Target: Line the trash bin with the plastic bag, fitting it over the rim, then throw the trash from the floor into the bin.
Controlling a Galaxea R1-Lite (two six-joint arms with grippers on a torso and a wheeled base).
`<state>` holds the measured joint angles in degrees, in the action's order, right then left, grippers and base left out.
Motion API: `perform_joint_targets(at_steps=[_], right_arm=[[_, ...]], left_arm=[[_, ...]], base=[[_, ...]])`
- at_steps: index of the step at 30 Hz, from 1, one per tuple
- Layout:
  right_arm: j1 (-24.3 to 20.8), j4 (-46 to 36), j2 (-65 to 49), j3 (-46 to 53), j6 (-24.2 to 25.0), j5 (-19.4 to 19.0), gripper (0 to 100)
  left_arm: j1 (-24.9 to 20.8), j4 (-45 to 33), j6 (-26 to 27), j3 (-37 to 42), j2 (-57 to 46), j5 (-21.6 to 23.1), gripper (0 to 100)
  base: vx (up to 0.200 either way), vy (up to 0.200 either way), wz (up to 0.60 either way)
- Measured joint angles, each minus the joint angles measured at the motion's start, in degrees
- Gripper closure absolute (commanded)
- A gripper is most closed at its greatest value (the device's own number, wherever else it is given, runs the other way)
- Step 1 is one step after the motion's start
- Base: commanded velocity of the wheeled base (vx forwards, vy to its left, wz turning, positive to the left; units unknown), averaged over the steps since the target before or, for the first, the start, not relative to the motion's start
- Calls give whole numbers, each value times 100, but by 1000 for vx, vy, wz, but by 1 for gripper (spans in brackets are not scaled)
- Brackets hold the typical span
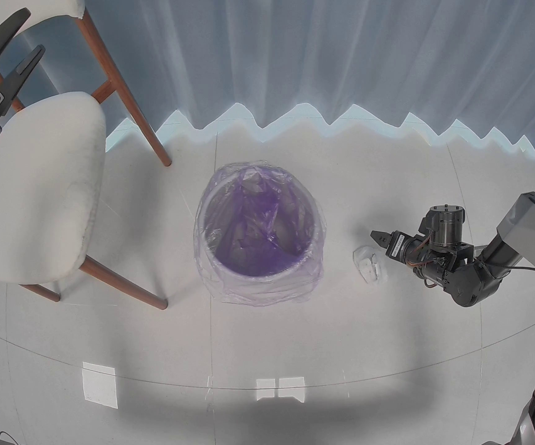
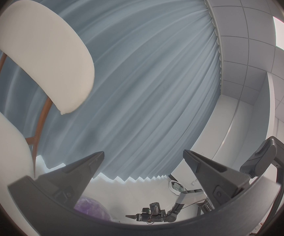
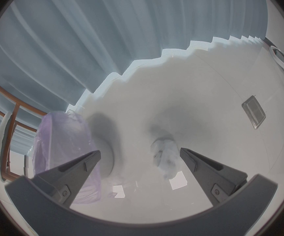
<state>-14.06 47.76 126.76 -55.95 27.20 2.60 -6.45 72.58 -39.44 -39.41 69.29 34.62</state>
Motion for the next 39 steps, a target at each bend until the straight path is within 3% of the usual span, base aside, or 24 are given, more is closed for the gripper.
perform_joint_targets(at_steps=[5, 15, 19, 26, 39], right_arm=[[2, -39, 213, -380, -35, 33, 0], [28, -439, 762, -1089, -88, 41, 0], [13, -449, 1057, -1395, -434, 41, 0], [-311, -386, 1530, -1703, -919, 33, 0], [-706, -404, 2448, -2605, -963, 104, 0]], left_arm=[[1, -5, 13, 61, -69, 0, 0], [-2, -40, 24, 171, -168, 2, 0], [-20, -38, 16, 173, -177, 0, 0], [-7, -52, 5, 271, -215, -46, 0], [-30, -364, 6, 374, -400, 0, 0]], base=[[0, -200, 0], [0, 0, 0], [0, 0, 0], [0, 0, 0], [0, 0, 0]])
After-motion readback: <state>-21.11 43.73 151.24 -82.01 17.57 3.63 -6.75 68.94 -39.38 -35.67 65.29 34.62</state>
